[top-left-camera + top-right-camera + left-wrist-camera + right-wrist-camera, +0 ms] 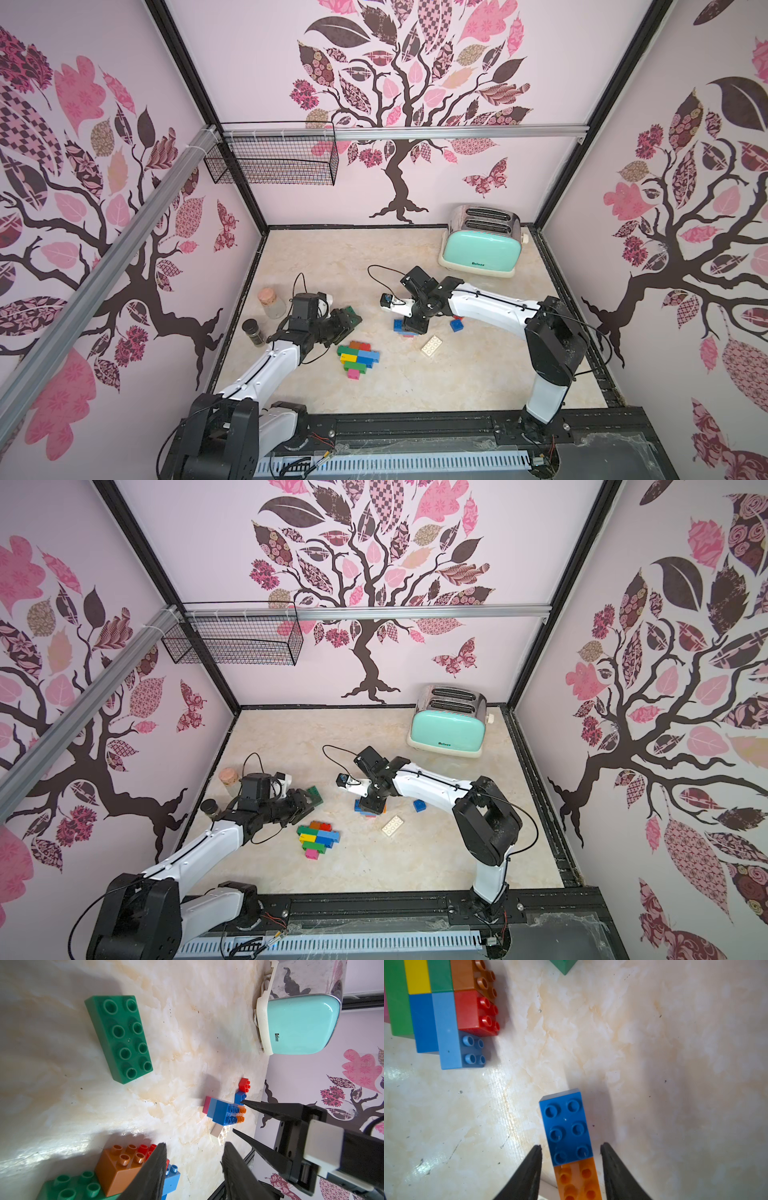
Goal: Assemble a heart with lego
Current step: Assemble the lego brick with the lego brick.
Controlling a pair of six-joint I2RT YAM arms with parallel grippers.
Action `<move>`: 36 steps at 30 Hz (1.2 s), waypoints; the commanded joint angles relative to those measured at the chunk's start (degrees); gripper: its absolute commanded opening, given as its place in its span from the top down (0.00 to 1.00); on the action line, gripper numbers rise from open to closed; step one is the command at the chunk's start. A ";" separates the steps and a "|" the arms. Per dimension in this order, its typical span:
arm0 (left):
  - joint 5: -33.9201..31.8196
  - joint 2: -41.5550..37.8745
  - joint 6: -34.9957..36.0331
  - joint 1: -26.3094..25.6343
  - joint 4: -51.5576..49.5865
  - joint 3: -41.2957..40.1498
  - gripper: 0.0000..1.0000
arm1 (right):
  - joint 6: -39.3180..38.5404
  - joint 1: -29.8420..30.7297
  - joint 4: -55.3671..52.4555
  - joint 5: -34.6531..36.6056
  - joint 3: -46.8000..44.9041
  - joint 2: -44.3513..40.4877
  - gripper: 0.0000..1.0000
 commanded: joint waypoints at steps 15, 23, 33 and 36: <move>1.10 0.21 2.27 -0.81 -1.50 2.11 0.52 | 10.06 -1.93 3.10 1.38 -1.19 -10.76 0.32; -2.14 -0.09 2.25 -5.81 -3.01 3.37 0.52 | 26.12 -5.07 6.87 2.55 -11.06 -21.24 0.30; -3.73 -3.01 1.01 -7.12 -3.39 2.19 0.52 | 49.95 -5.07 11.23 -1.79 -28.33 -34.40 0.30; -4.39 -3.62 1.01 -8.09 -3.93 1.97 0.52 | 55.40 -4.88 14.26 -2.69 -33.83 -38.38 0.30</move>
